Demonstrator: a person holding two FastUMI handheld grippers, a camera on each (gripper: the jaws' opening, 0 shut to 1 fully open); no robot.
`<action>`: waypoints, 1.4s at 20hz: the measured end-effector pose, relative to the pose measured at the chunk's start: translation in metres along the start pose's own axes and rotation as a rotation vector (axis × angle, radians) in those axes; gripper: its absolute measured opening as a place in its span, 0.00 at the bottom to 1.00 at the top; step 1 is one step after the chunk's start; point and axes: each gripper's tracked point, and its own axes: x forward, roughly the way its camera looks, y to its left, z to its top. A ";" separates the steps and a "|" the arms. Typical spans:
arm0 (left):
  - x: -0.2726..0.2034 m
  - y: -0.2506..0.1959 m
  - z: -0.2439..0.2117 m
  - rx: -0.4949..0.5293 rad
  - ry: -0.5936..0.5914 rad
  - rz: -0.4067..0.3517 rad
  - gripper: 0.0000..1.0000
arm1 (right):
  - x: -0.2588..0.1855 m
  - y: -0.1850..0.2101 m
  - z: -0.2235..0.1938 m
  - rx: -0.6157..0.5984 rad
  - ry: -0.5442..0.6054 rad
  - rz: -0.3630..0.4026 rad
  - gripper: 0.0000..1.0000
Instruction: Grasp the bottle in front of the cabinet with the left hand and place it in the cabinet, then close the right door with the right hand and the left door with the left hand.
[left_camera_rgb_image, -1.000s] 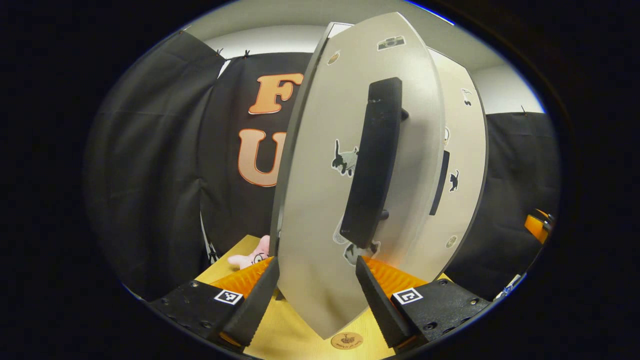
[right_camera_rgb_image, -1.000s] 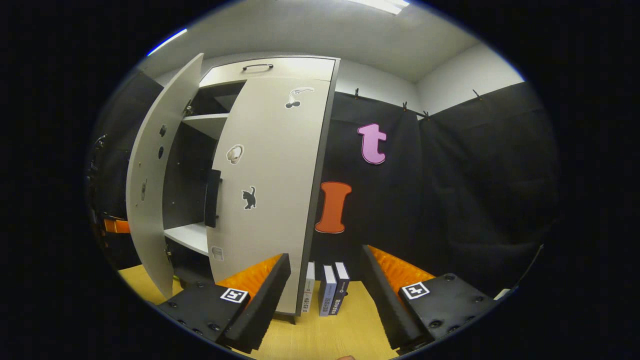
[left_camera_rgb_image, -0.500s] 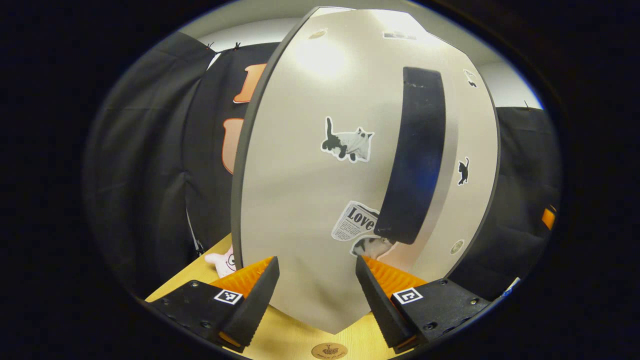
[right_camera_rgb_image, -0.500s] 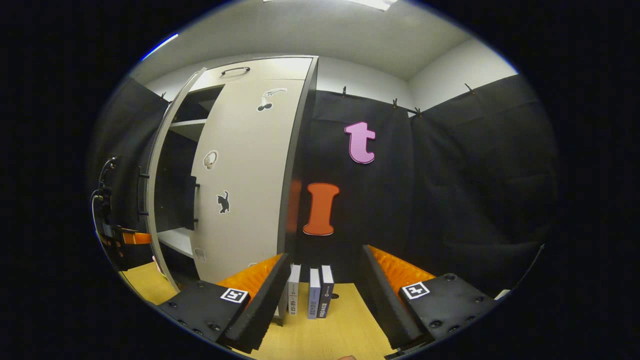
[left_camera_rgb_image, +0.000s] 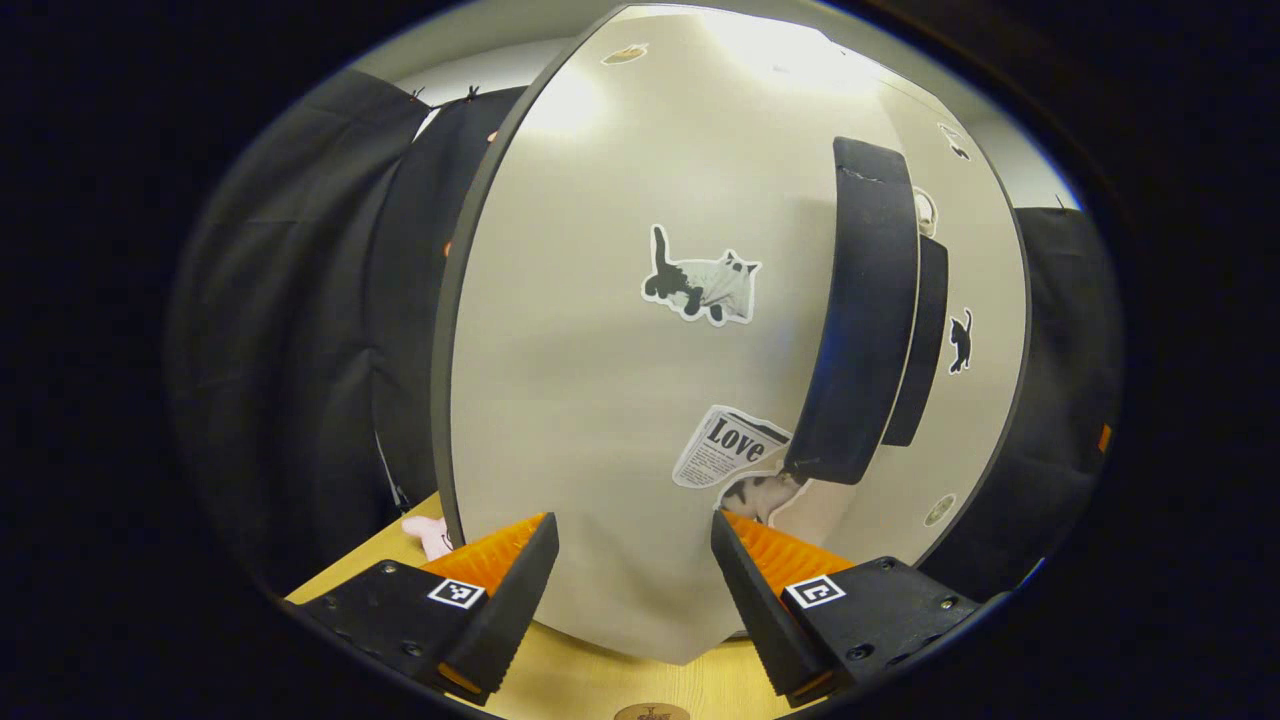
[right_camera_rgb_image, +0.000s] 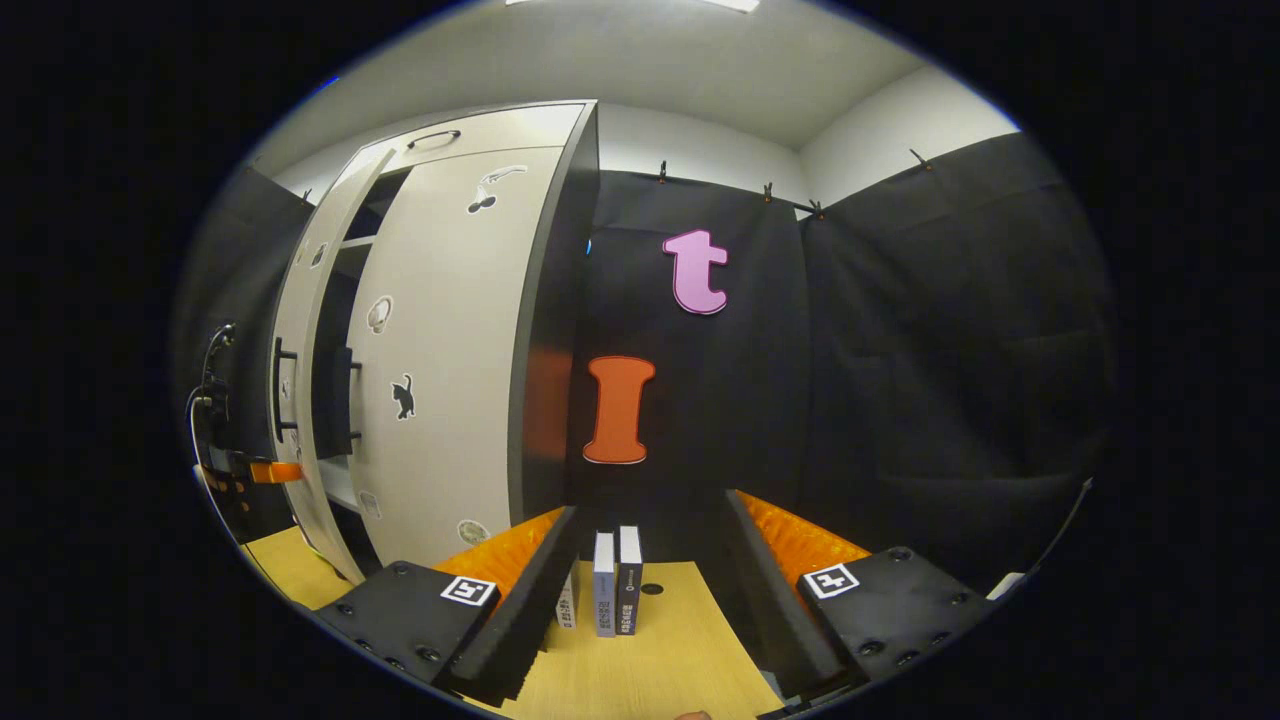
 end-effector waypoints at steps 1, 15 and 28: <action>-0.001 -0.001 0.001 0.005 -0.001 0.003 0.94 | 0.002 -0.004 -0.001 0.003 0.002 -0.003 0.95; -0.015 -0.023 0.032 0.034 -0.038 -0.008 0.94 | 0.028 -0.018 -0.014 0.030 0.046 -0.015 0.95; -0.098 -0.030 0.082 0.000 -0.066 -0.085 0.94 | 0.018 0.009 0.005 0.025 0.022 0.022 0.95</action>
